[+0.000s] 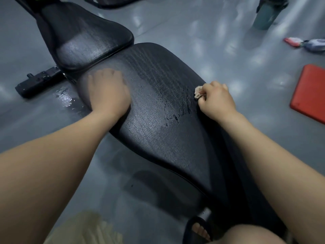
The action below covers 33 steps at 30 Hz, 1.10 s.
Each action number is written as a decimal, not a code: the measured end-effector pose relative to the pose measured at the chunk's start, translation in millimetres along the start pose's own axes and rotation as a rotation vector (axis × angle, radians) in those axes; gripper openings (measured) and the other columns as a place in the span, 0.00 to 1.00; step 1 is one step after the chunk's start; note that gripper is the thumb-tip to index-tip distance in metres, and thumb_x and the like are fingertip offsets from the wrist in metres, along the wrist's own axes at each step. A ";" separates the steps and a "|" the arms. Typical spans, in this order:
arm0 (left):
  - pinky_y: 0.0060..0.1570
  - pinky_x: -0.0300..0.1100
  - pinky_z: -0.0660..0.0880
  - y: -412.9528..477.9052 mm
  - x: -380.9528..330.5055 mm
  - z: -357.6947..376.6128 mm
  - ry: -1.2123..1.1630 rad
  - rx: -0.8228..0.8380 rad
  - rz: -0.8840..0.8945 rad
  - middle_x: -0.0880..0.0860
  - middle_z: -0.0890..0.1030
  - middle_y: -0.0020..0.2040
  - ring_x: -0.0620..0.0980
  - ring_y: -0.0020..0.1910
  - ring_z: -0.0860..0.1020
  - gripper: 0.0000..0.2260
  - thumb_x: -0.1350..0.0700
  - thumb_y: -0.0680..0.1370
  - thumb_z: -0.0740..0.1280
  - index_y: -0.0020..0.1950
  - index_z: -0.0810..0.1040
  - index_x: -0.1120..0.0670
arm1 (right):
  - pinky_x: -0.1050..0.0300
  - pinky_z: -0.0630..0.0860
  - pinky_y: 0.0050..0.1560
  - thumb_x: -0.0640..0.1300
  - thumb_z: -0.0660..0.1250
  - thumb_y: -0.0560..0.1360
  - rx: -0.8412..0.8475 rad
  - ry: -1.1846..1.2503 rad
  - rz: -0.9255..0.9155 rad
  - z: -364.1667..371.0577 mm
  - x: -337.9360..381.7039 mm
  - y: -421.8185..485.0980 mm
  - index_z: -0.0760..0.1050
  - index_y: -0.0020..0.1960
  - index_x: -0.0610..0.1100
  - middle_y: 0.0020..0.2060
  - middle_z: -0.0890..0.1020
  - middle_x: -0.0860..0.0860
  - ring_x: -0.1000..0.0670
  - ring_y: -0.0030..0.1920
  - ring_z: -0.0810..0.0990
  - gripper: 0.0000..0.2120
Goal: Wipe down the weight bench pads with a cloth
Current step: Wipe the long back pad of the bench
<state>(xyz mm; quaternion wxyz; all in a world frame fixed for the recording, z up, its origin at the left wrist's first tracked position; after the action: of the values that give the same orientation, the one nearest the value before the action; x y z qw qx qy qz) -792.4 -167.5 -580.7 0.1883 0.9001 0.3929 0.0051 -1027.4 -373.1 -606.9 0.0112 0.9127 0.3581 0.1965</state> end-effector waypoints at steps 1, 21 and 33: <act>0.77 0.60 0.53 -2.0 -12.2 2.5 -0.043 0.022 0.062 0.57 0.72 0.69 0.60 0.72 0.65 0.18 0.52 0.80 0.59 0.68 0.75 0.53 | 0.50 0.70 0.58 0.41 0.60 0.75 0.008 0.016 0.001 -2.2 0.0 0.1 0.79 0.52 0.50 0.54 0.77 0.45 0.37 0.59 0.71 0.11; 0.76 0.58 0.57 -15.5 -44.1 28.6 -0.004 -0.022 0.196 0.52 0.73 0.70 0.58 0.70 0.68 0.17 0.46 0.81 0.57 0.68 0.74 0.46 | 0.50 0.74 0.59 0.38 0.61 0.74 -0.088 0.105 -0.077 5.8 -13.8 50.0 0.83 0.54 0.43 0.51 0.83 0.41 0.36 0.54 0.79 0.14; 0.75 0.59 0.58 -16.1 -44.5 29.2 -0.006 -0.049 0.193 0.54 0.74 0.69 0.60 0.68 0.69 0.17 0.47 0.80 0.57 0.67 0.75 0.47 | 0.52 0.73 0.57 0.48 0.61 0.78 0.012 -0.013 -0.063 4.8 5.7 0.2 0.77 0.67 0.48 0.54 0.76 0.40 0.37 0.57 0.77 0.19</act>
<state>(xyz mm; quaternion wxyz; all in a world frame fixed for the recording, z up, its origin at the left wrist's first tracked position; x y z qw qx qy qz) -830.0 -198.8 -607.1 0.2099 0.9289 0.3036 0.0301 -1021.8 -368.9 -609.3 0.0140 0.9022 0.3880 0.1880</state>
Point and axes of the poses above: each hand's wrist, its own y-axis towards the middle knuckle, its own z-axis out of the palm, x = y × z, the point moved 4 cm from there along y, towards the middle knuckle
